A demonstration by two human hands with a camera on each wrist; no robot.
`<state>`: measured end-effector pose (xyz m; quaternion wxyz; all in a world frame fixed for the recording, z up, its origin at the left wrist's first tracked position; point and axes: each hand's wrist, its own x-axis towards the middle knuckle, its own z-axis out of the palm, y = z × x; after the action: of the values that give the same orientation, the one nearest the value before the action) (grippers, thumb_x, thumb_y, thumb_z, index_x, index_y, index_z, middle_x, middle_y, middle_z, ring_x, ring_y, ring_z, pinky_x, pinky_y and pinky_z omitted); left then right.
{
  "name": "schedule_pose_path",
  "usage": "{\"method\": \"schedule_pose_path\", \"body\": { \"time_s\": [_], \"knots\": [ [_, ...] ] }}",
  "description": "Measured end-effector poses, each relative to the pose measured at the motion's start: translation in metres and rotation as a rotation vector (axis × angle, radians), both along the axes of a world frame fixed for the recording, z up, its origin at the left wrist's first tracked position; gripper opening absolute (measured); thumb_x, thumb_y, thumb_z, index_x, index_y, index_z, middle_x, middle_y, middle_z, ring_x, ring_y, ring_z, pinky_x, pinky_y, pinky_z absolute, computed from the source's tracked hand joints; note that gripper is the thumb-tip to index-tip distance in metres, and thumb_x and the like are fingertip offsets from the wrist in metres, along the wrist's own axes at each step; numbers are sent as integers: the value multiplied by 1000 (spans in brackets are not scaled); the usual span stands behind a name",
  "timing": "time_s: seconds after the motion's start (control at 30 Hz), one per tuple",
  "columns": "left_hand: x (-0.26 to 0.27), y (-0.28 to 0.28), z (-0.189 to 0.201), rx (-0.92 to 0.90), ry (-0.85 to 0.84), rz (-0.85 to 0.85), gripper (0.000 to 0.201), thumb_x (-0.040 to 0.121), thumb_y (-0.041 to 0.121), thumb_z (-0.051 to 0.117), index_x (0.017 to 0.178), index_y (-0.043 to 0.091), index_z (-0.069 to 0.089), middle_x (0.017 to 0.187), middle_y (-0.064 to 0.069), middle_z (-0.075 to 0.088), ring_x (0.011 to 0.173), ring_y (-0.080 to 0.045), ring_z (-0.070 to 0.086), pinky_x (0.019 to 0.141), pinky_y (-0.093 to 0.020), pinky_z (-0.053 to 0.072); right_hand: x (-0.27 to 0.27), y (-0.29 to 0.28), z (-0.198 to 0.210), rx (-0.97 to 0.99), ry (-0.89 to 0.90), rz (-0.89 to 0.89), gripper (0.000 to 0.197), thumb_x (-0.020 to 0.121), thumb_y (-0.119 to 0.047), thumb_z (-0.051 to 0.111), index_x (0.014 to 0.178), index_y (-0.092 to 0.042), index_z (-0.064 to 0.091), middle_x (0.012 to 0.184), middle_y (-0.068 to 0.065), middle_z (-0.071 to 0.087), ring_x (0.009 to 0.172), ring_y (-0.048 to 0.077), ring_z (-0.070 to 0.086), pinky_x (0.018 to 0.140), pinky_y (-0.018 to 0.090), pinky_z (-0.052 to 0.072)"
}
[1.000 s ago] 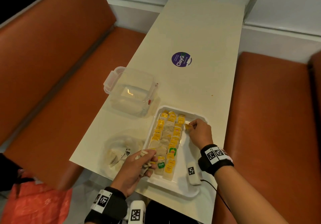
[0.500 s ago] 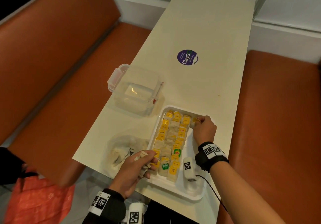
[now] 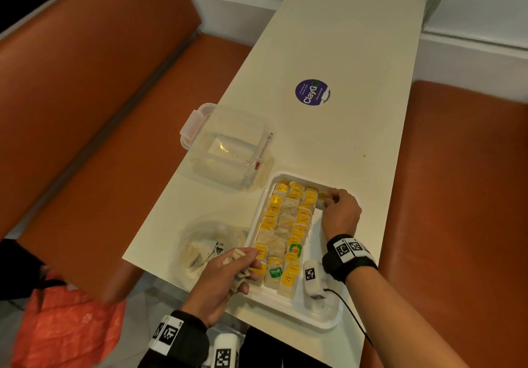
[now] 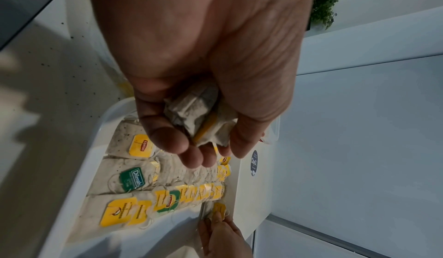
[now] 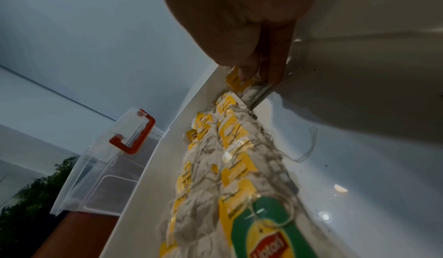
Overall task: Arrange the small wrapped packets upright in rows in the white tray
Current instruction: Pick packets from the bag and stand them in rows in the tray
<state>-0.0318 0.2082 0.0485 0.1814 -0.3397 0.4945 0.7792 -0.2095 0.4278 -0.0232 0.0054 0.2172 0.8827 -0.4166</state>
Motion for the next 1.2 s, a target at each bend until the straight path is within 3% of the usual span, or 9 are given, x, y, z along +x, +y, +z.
{"method": "schedule_pose_path", "body": {
  "time_s": [0.33, 0.47, 0.57, 0.63, 0.73, 0.83, 0.97, 1.1, 1.2],
  "knots": [
    [0, 1, 2, -3, -9, -13, 53, 84, 32, 80, 125, 0, 70, 100, -18, 72, 78, -21, 65, 58, -32, 46, 0, -1, 8, -49, -22, -49, 10, 98, -11, 65, 107, -13, 61, 100, 4, 67, 93, 25, 64, 77, 29, 45],
    [-5, 4, 10, 29, -3, 1, 54, 91, 43, 72, 124, 0, 69, 102, -20, 72, 77, -23, 66, 58, -34, 46, 8, -1, 26, -38, 43, -17, 9, 97, -14, 68, 103, -15, 62, 99, 2, 67, 92, 23, 66, 76, 29, 47],
    [-12, 8, 16, 108, -9, 33, 55, 98, 49, 63, 126, 3, 69, 102, -21, 71, 76, -25, 66, 56, -33, 45, 24, -5, 59, -83, 44, 251, 10, 92, -19, 76, 98, -21, 69, 93, -8, 69, 82, 11, 67, 75, 25, 51],
    [-17, 13, 21, 155, -6, 43, 53, 99, 48, 61, 127, 3, 68, 100, -19, 70, 75, -24, 65, 55, -32, 43, 42, -9, 90, -182, -117, 562, 16, 87, -29, 82, 100, -31, 73, 95, -15, 72, 81, 3, 67, 73, 17, 50],
    [-21, 19, 28, 165, 41, 18, 47, 100, 45, 59, 120, 5, 76, 94, -15, 70, 73, -22, 61, 55, -32, 40, 70, -17, 121, -266, -248, 866, 34, 80, -41, 87, 111, -42, 72, 100, -16, 74, 82, 3, 69, 76, 17, 55],
    [-22, 24, 31, 119, 102, -31, 44, 103, 47, 55, 121, 13, 77, 92, -10, 69, 75, -19, 60, 58, -32, 39, 87, -24, 130, -337, -252, 784, 40, 78, -42, 88, 113, -42, 70, 95, -11, 74, 76, 6, 69, 75, 24, 59],
    [-20, 30, 34, 22, 163, -70, 40, 98, 46, 60, 123, 21, 77, 92, -10, 69, 74, -17, 62, 58, -32, 42, 91, -24, 129, -462, -251, 625, 31, 83, -28, 86, 110, -34, 71, 88, -8, 78, 77, 12, 73, 80, 36, 63],
    [-18, 30, 35, 16, 181, -81, 38, 95, 40, 69, 122, 13, 76, 91, -9, 71, 75, -16, 62, 57, -31, 42, 90, -16, 130, -650, -287, 560, 30, 86, -16, 84, 113, -21, 72, 87, 4, 79, 77, 20, 75, 77, 35, 63],
    [-17, 30, 32, 11, 170, -54, 46, 84, 32, 82, 120, 5, 74, 89, -11, 68, 75, -17, 63, 55, -28, 44, 86, -7, 127, -786, -317, 456, 26, 88, -10, 82, 113, -14, 74, 90, 11, 77, 78, 25, 74, 77, 34, 62]
  ]
}}
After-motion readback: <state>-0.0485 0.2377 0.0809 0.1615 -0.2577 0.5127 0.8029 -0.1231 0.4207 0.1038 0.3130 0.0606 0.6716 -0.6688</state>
